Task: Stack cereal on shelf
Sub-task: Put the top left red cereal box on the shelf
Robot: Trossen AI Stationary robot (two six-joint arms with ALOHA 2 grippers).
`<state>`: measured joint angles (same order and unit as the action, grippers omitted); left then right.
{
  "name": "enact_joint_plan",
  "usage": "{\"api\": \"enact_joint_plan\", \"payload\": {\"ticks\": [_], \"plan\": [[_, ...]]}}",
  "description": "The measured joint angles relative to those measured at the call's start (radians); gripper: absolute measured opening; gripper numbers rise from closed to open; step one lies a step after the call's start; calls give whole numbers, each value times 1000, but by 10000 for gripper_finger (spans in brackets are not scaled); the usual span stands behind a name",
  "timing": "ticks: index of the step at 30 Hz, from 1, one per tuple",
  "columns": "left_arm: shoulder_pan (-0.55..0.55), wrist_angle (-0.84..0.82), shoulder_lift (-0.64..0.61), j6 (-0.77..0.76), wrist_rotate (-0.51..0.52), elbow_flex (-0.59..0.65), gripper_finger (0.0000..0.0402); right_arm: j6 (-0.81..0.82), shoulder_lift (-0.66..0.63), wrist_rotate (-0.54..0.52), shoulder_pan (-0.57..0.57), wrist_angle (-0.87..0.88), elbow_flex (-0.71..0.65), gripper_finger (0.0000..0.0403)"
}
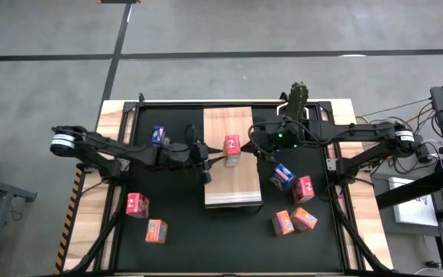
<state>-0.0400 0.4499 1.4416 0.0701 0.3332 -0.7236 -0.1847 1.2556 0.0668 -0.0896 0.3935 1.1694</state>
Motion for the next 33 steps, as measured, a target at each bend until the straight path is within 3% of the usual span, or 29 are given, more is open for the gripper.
{"api": "enact_joint_plan", "payload": {"ticks": [10,23,33], "plan": [[18,-10,105,24,0,-79,84,14,-26,-96,29,29,-1,9],[41,15,107,23,0,-82,84,55,-57,-131,29,96,1,9],[41,21,102,23,-1,-81,84,39,-60,-192,29,131,94,9]]}}
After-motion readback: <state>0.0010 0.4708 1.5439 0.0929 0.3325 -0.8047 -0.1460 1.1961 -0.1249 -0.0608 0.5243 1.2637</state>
